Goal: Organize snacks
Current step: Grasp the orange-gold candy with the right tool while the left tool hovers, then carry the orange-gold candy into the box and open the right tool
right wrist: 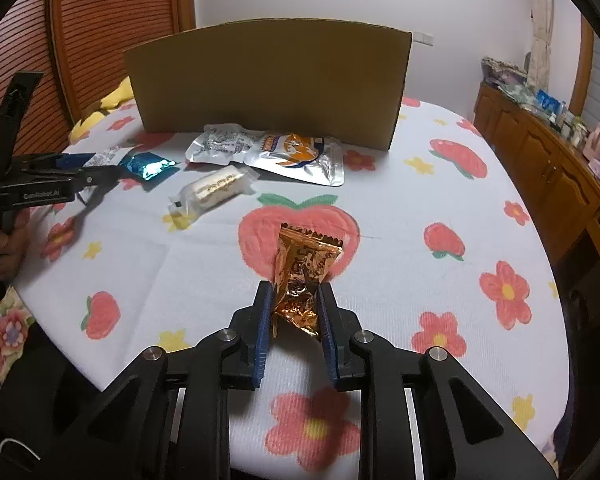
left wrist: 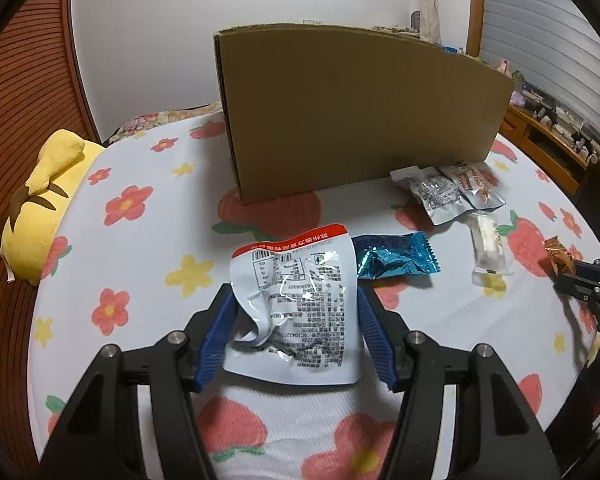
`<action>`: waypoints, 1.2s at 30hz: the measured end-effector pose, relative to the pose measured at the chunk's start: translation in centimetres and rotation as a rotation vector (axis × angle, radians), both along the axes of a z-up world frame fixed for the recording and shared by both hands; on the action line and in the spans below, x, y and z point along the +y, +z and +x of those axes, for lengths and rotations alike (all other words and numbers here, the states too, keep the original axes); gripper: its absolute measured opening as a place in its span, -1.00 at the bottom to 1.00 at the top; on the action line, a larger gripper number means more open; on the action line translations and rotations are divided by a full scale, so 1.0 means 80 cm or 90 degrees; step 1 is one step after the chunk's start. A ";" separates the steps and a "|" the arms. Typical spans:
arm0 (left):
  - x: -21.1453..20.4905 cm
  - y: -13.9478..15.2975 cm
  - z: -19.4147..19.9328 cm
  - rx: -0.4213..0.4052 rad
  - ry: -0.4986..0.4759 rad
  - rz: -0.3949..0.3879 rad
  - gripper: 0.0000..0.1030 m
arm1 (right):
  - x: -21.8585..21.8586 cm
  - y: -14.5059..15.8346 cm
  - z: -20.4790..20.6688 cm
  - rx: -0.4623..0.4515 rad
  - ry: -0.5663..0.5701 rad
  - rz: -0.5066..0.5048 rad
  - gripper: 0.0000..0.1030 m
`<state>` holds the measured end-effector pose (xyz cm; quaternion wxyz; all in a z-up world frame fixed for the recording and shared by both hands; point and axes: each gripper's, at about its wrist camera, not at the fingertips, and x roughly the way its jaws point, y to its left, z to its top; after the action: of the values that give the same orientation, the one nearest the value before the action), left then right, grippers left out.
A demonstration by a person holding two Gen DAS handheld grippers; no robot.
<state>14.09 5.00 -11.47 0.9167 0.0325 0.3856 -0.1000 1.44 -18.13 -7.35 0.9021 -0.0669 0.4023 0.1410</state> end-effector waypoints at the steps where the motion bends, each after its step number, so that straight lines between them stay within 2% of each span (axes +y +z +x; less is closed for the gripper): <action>1: 0.001 0.001 -0.002 -0.002 0.001 -0.002 0.17 | 0.000 0.000 0.000 0.000 0.001 0.001 -0.61; 9: 0.000 0.024 -0.023 -0.032 -0.003 -0.023 0.18 | 0.000 0.003 -0.002 0.000 0.005 0.014 -0.65; 16: -0.010 0.044 -0.035 -0.053 -0.016 -0.038 0.18 | -0.004 0.021 -0.003 -0.018 0.003 0.024 -0.65; 36: -0.030 0.093 -0.035 -0.101 -0.038 -0.033 0.18 | -0.008 0.081 0.008 -0.086 0.017 0.013 -0.65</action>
<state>11.25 2.59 -4.06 0.9415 0.0279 0.3077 -0.1342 2.08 -18.79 -0.85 0.9257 -0.0728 0.3383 0.1524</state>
